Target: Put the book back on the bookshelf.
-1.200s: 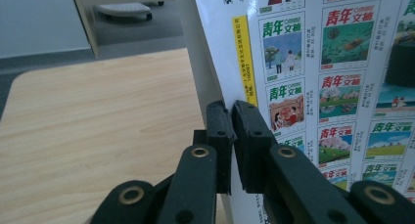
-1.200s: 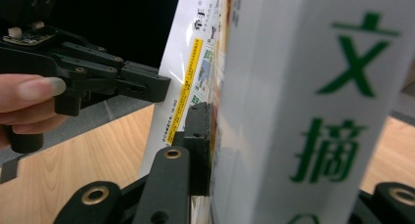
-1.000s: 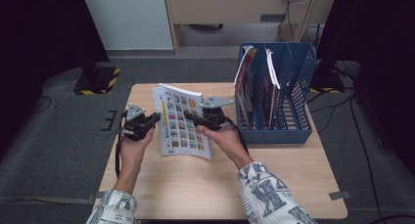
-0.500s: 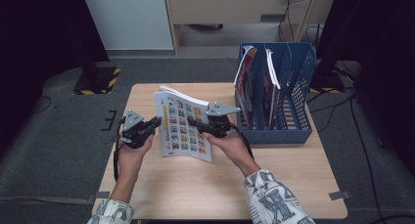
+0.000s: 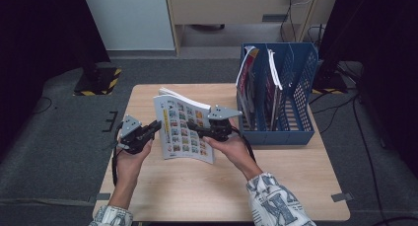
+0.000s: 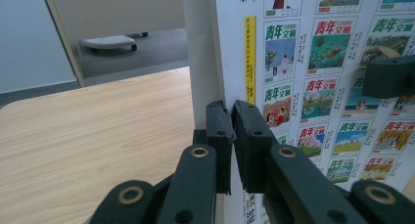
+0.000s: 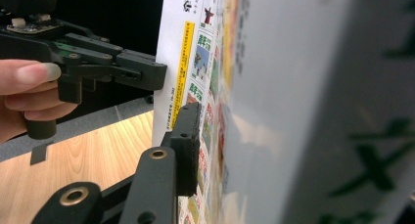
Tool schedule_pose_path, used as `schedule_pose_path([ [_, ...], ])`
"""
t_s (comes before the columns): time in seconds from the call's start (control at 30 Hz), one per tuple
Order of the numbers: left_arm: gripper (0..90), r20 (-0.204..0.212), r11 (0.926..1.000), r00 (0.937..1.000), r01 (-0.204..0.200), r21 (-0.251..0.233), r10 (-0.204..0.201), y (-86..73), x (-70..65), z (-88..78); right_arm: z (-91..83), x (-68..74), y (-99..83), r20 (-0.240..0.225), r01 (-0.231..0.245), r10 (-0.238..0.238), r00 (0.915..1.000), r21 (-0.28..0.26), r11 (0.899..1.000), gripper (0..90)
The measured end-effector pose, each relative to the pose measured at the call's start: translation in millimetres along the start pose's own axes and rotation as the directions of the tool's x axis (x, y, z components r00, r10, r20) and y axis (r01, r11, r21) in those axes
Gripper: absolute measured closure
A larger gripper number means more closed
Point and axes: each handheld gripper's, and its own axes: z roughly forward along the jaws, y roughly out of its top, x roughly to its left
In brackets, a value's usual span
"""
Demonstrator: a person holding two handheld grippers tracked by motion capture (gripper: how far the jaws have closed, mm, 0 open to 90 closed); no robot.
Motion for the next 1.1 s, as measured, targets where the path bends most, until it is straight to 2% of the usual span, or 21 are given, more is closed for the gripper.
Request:
schedule_pose_path([
  [0.17,84.9,0.001,1.0,1.0,0.004,-0.008,-0.004,-1.0,-0.5,-0.1,1.4,-1.5,-4.9,-0.009,-0.019,0.019,0.9998,-0.026,0.999,66.0],
  [0.53,85.0,0.002,0.9997,0.9998,0.019,-0.018,-0.019,-2.9,0.7,-0.4,7.2,-2.3,-5.6,-0.016,-0.03,0.03,0.9994,-0.027,0.999,66.3],
  [0.6,85.0,0.002,0.9997,0.9998,0.019,-0.018,-0.019,-3.0,0.7,-0.4,7.8,-1.9,-5.7,-0.014,-0.027,0.027,0.9995,-0.028,0.999,66.4],
  [0.67,85.0,0.002,0.9996,0.9998,0.021,-0.019,-0.021,-3.2,0.8,-0.5,8.2,-2.4,-5.5,-0.005,-0.024,0.024,0.9997,-0.026,0.999,70.5],
  [0.87,85.0,0.003,0.9995,0.9997,0.024,-0.022,-0.024,-3.6,0.6,-0.6,9.2,-3.2,-6.3,-0.008,-0.025,0.025,0.9997,-0.028,0.999,69.1],
  [1.1,84.9,0.006,0.9991,0.9994,0.033,-0.028,-0.033,-4.7,1.6,-0.8,10.8,-3.9,-6.4,0.008,-0.033,0.034,0.9994,-0.027,0.999,73.7],
])
